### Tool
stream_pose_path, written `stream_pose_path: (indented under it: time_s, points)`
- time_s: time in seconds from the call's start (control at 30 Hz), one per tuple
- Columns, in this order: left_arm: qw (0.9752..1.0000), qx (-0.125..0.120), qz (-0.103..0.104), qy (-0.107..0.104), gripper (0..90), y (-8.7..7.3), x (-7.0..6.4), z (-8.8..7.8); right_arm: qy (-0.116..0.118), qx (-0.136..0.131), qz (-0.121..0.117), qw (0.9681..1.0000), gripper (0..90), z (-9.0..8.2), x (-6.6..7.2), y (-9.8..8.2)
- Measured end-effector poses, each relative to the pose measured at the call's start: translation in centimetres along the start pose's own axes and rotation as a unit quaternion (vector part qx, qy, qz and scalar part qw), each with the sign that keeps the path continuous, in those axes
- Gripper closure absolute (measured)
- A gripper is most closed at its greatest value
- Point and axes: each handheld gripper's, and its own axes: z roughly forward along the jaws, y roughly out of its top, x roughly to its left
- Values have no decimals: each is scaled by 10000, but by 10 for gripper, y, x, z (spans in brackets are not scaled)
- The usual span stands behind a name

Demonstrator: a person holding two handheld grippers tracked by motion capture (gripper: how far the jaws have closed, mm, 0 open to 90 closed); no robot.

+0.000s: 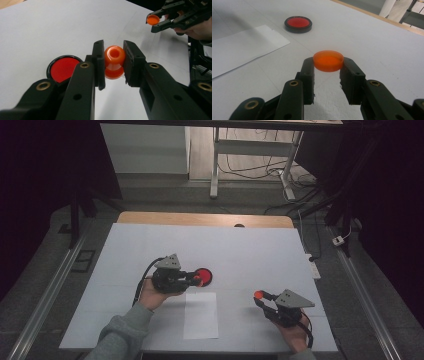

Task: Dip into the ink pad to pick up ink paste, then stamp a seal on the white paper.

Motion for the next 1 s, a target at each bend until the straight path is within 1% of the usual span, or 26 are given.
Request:
stream_pose_path:
  time_s: [0.17,0.4,0.53,0.77,1.0]
  points:
    - [10000,-23,43,-53,725,0,-4,-1,3,-1,9,10000,650,0,0,0]
    - [9999,18,114,-103,725,-4,-11,-1,6,4,5,10000,650,0,0,1]
    - [9998,35,120,-130,725,-6,-13,0,11,6,5,10000,650,0,0,0]
    - [9996,148,153,-175,725,-10,-16,3,0,4,-13,10000,650,0,1,1]
    - [9994,237,132,-217,725,-16,-18,5,6,-2,11,10000,650,0,0,1]
